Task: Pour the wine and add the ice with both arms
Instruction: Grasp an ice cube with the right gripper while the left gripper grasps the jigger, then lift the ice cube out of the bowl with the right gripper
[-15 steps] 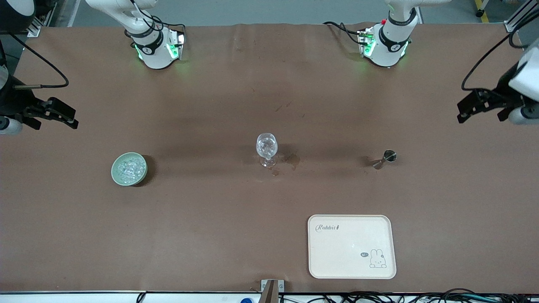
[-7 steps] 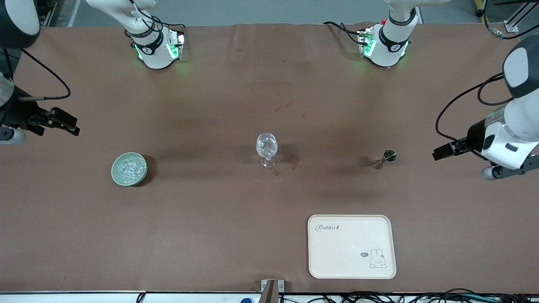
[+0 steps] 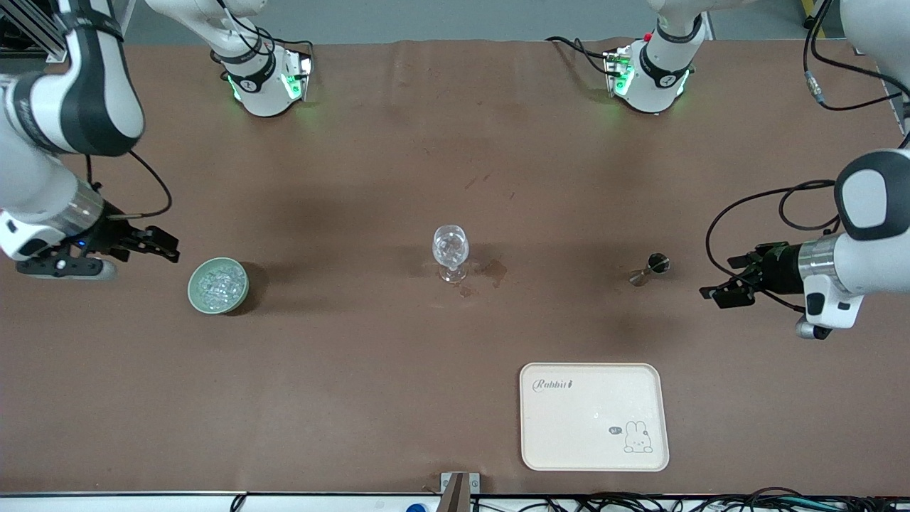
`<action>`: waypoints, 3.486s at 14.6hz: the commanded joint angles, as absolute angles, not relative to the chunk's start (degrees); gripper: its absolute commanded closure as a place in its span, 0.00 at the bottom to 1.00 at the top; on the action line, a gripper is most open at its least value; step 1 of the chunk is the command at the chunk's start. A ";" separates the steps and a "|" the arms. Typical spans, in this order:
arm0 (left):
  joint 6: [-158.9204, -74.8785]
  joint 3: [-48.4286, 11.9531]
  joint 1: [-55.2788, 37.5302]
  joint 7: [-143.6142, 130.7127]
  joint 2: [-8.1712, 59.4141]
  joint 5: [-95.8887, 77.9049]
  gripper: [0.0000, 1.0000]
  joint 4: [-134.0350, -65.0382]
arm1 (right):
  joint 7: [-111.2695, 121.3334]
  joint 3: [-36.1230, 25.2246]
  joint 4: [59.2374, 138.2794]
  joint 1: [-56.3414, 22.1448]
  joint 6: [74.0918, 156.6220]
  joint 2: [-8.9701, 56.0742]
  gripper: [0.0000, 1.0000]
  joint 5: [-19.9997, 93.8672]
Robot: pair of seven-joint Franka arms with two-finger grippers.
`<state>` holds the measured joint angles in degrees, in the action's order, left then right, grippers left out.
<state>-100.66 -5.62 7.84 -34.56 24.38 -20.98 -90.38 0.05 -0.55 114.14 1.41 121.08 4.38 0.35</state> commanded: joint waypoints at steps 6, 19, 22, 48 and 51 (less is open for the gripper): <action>-99.58 -5.98 14.23 -36.74 33.39 -37.07 0.11 -94.22 | 0.62 -0.18 119.78 1.76 134.09 12.74 0.05 0.79; -96.59 -5.98 18.46 -36.65 41.13 -48.34 0.26 -97.73 | 0.53 0.00 126.39 1.49 147.39 19.07 0.36 0.79; -96.59 -6.06 18.63 -36.04 42.01 -49.21 0.31 -98.61 | 0.53 0.00 126.39 1.67 147.66 19.07 0.36 0.79; -95.62 -6.50 18.90 -32.78 46.93 -55.55 0.64 -99.40 | 0.00 -0.09 124.98 2.90 148.80 18.73 0.85 0.79; -95.62 -6.50 18.98 -32.78 47.20 -55.37 0.75 -99.40 | 0.17 -0.17 123.76 2.90 145.13 14.43 0.87 0.79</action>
